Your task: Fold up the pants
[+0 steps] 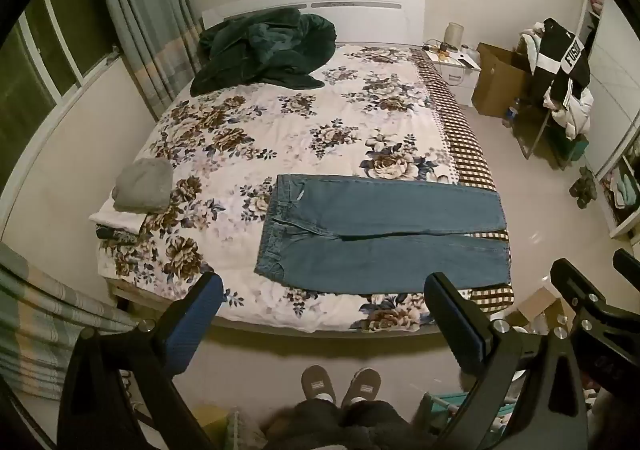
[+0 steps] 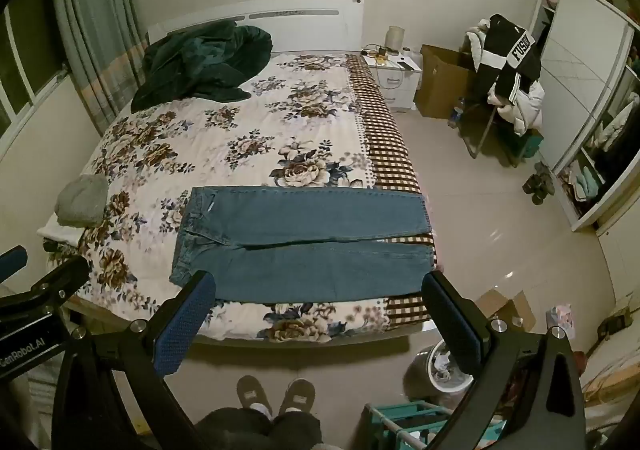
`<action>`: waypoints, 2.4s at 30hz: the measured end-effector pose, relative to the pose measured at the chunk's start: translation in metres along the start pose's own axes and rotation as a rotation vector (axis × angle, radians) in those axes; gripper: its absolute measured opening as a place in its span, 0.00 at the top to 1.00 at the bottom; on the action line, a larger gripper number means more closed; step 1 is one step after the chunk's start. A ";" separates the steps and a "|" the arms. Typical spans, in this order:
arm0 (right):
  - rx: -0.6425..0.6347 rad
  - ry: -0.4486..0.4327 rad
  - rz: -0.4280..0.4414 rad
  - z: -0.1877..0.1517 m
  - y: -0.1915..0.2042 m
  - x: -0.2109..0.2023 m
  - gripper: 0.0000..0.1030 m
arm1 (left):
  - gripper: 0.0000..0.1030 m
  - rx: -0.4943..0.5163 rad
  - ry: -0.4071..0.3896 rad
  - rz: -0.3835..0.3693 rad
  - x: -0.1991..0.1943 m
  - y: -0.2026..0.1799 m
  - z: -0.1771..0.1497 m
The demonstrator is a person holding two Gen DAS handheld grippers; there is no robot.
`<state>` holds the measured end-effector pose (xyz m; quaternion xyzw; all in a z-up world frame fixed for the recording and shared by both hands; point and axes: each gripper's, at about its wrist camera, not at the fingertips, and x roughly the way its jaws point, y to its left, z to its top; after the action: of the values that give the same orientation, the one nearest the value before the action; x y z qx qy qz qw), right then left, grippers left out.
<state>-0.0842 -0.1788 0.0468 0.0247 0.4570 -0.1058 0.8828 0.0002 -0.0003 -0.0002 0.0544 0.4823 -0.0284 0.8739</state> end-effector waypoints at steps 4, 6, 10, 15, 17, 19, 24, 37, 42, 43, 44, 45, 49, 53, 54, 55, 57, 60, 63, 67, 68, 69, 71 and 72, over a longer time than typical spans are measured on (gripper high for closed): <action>-0.004 -0.002 -0.007 0.000 0.000 0.000 0.00 | 0.00 -0.005 -0.007 -0.008 -0.001 0.000 0.000; -0.003 -0.003 -0.007 0.000 0.000 0.000 0.00 | 0.00 -0.006 -0.004 -0.008 0.000 0.000 0.000; -0.004 0.001 -0.003 0.000 0.000 0.000 0.00 | 0.00 -0.006 -0.003 -0.009 0.000 0.000 0.000; -0.005 0.002 -0.003 0.000 -0.001 -0.001 0.00 | 0.00 -0.006 0.000 -0.009 0.000 0.001 0.001; -0.006 0.003 -0.005 0.000 0.000 0.000 0.00 | 0.00 -0.005 -0.002 -0.009 0.001 0.001 0.001; -0.006 0.003 -0.004 0.000 0.000 0.000 0.00 | 0.00 -0.007 -0.003 -0.010 0.000 0.001 0.000; -0.008 0.005 -0.004 0.000 -0.003 0.000 0.00 | 0.00 -0.008 -0.005 -0.008 0.002 0.005 0.004; -0.008 0.011 -0.005 0.003 0.001 0.000 0.00 | 0.00 -0.008 -0.006 -0.009 0.003 0.005 0.005; -0.010 0.015 -0.003 0.005 0.000 0.000 0.00 | 0.00 -0.010 -0.007 -0.011 0.001 0.011 0.006; -0.010 0.014 -0.004 0.004 -0.001 0.000 0.00 | 0.00 -0.010 -0.006 -0.012 0.001 0.011 0.006; -0.011 0.013 -0.005 0.004 0.000 0.000 0.00 | 0.00 -0.009 -0.006 -0.012 0.001 0.012 0.007; -0.010 0.014 -0.004 0.004 -0.002 0.000 0.00 | 0.00 -0.008 -0.006 -0.013 0.001 0.012 0.007; -0.010 0.014 -0.004 0.004 -0.002 0.000 0.00 | 0.00 -0.011 -0.006 -0.011 0.001 0.011 0.006; -0.015 0.015 0.001 0.005 -0.003 0.001 0.00 | 0.00 -0.010 -0.009 -0.010 0.001 0.011 0.007; -0.013 0.016 0.001 0.005 -0.002 0.001 0.00 | 0.00 -0.011 -0.009 -0.011 -0.001 0.011 0.010; -0.015 0.017 -0.001 0.005 -0.001 0.001 0.00 | 0.00 -0.012 -0.009 -0.011 -0.001 0.011 0.011; -0.017 0.017 0.000 0.005 0.003 0.003 0.00 | 0.00 -0.011 -0.009 -0.008 -0.001 0.012 0.012; -0.018 0.017 -0.001 0.005 0.003 0.003 0.00 | 0.00 -0.013 -0.010 -0.010 -0.001 0.012 0.011; -0.018 0.015 -0.001 0.005 0.006 0.003 0.00 | 0.00 -0.010 -0.011 -0.012 -0.001 0.012 0.010; -0.019 0.018 0.001 0.006 0.004 0.003 0.00 | 0.00 -0.011 -0.010 -0.012 -0.001 0.012 0.010; -0.019 0.017 0.001 0.006 0.003 0.003 0.00 | 0.00 -0.010 -0.010 -0.012 -0.001 0.013 0.010; -0.017 0.017 0.002 0.006 0.003 0.003 0.00 | 0.00 -0.010 -0.011 -0.013 -0.001 0.013 0.011; -0.019 0.017 0.001 0.006 0.003 0.003 0.00 | 0.00 -0.012 -0.012 -0.012 -0.001 0.012 0.010; -0.018 0.017 0.001 0.006 0.003 0.003 0.00 | 0.00 -0.013 -0.011 -0.013 -0.001 0.012 0.010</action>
<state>-0.0773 -0.1770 0.0478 0.0176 0.4654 -0.1010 0.8791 0.0088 0.0104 0.0067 0.0454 0.4779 -0.0313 0.8767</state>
